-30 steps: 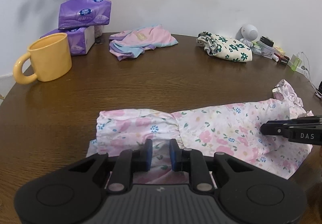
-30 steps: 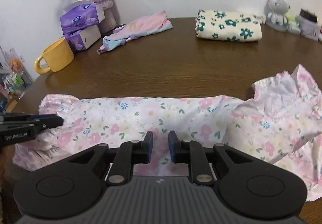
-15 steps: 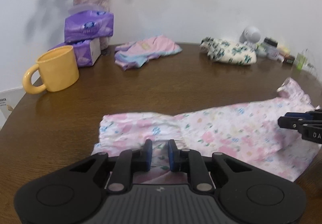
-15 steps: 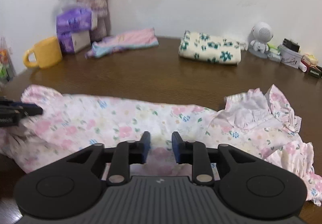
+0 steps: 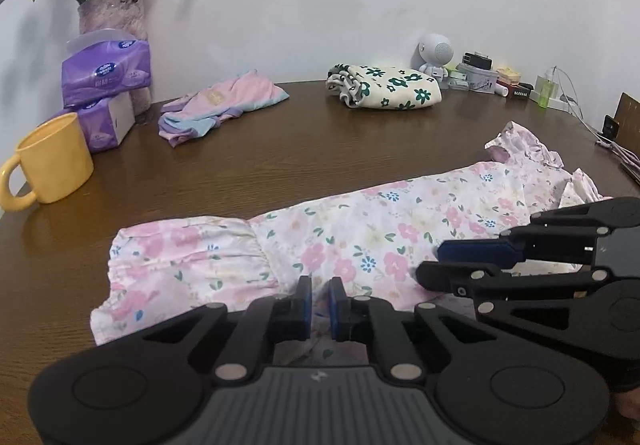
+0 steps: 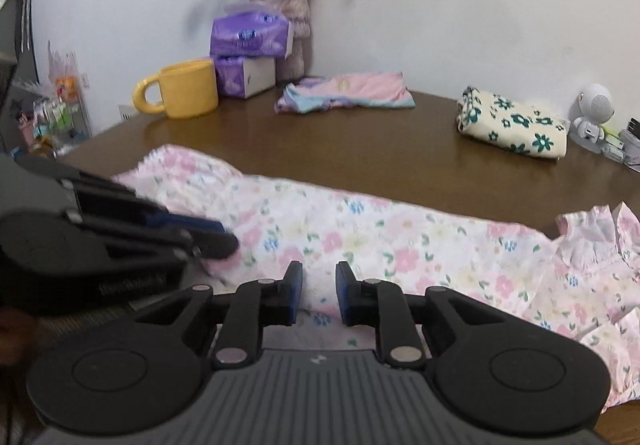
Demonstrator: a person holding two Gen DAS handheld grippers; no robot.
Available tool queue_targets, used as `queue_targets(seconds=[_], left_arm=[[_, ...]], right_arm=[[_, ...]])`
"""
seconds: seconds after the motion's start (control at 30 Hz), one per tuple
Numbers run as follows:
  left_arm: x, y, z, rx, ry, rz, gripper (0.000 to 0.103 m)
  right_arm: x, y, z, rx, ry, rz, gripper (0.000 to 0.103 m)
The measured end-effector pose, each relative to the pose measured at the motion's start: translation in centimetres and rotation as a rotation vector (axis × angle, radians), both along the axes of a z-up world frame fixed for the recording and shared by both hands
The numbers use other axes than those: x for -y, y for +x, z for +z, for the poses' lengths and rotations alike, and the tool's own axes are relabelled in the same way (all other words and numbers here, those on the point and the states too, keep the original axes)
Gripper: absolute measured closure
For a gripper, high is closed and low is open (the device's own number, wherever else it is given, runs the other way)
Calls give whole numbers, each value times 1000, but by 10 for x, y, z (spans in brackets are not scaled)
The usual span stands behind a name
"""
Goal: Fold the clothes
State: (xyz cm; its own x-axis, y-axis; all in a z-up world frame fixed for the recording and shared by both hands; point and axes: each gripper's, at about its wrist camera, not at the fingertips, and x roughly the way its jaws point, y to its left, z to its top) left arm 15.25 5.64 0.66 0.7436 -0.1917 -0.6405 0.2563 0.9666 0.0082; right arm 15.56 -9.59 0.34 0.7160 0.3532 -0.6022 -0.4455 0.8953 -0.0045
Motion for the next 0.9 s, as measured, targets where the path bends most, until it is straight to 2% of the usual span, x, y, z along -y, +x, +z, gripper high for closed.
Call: queue_targets(seconds=[0.3,0.9], left_arm=[[3,-6,-3,30,40,-4,93],[2,-5,-3,26,44,-8,93]], right_arm=[[14,-8,-5,32,-22,-30,85],[67,-12,-5,-3,20,-150,85]])
